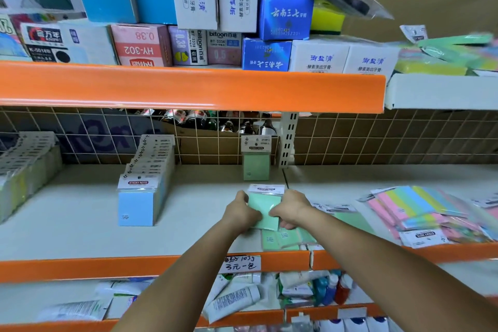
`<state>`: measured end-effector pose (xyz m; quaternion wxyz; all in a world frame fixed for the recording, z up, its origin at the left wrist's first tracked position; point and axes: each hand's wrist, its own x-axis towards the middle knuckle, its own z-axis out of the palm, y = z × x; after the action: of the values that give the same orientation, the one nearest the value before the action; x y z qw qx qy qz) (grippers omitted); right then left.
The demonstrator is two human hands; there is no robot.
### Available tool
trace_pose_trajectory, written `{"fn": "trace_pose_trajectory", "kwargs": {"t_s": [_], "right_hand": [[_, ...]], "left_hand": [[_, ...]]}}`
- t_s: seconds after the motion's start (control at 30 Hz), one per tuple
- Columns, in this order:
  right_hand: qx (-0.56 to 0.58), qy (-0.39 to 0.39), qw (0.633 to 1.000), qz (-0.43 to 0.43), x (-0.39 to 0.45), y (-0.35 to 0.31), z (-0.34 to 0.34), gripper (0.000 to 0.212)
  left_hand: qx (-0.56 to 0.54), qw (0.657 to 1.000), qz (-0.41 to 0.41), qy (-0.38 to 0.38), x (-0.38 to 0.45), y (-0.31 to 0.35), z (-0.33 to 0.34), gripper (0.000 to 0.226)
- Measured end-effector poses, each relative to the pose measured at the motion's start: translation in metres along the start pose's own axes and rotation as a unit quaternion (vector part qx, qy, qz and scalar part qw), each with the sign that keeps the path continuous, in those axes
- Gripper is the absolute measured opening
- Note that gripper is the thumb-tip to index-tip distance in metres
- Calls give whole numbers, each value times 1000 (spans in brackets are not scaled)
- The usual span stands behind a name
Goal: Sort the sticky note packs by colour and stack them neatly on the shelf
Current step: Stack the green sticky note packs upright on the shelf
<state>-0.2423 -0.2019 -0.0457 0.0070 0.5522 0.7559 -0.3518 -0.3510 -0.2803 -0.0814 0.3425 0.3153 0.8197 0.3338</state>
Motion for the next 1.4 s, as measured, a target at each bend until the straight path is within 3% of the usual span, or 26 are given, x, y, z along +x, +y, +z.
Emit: {"fn": "trace_pose_trajectory", "kwargs": {"t_s": [0.2, 0.47, 0.57, 0.63, 0.83, 1.13, 1.4], "right_hand": [[36, 90, 995, -8, 11, -14, 11, 27], [81, 102, 991, -22, 30, -25, 13, 19], [87, 93, 991, -35, 38, -27, 13, 8], [92, 83, 991, -47, 44, -26, 14, 23], [155, 36, 983, -91, 50, -26, 20, 40], [126, 8, 986, -110, 57, -40, 4, 43], [79, -30, 991, -102, 57, -41, -4, 41]], "left_hand": [[-42, 996, 44, 68, 11, -2, -3, 47], [-67, 993, 52, 78, 30, 7, -3, 58], [-57, 995, 45, 61, 41, 10, -1, 71], [-43, 998, 30, 46, 49, 10, 1, 77], [13, 999, 17, 40, 59, 8, 1, 75], [-29, 999, 16, -29, 121, -6, 7, 85], [-1, 1000, 0, -11, 107, 9, -3, 75]]}}
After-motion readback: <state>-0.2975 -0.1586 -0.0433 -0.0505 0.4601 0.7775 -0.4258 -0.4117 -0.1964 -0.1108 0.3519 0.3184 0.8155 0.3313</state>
